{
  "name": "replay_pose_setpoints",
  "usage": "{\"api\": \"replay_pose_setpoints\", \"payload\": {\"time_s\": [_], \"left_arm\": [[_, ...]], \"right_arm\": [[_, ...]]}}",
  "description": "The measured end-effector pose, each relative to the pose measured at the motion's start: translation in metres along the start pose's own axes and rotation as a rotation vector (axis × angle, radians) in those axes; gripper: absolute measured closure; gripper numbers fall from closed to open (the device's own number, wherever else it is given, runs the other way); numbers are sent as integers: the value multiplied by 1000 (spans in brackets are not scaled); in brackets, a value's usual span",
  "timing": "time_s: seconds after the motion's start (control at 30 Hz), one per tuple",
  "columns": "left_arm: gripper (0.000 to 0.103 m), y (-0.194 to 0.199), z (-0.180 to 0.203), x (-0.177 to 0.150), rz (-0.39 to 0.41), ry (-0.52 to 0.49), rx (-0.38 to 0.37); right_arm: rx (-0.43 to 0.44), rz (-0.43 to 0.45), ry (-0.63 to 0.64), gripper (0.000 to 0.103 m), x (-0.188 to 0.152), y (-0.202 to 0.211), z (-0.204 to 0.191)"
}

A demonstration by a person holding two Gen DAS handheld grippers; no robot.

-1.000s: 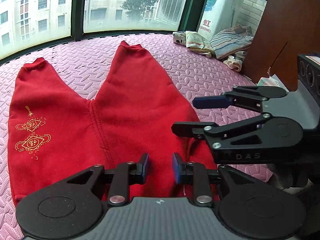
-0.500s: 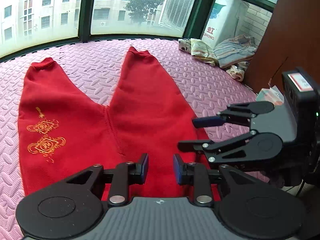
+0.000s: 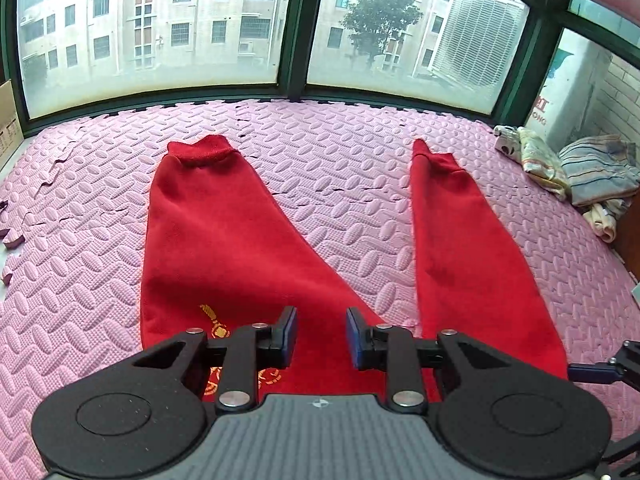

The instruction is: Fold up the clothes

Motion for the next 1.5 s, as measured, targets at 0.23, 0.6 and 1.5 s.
{"api": "replay_pose_setpoints", "payload": {"time_s": [0.23,0.6,1.5], "left_arm": [[74,-33,-23,6,-20,34,16],[73,-53,-70,28,16,95,95],[72,-104,-103,71,65,102,204]], "right_arm": [[10,-5,20,32,1,-5,0],[35,-21,13,28,2,-10,3],[69,-39,0,24,7,-18,6]]}}
Point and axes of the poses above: each gripper's, at about its wrist camera, not at the fingertips, and y roughly against the way its jaws point, z to its right, x to its top, the point moved 4 cm from there along -y, roughly the way its jaws point, and after that the axes turned 11 degrees about z, right-handed, at the moved point
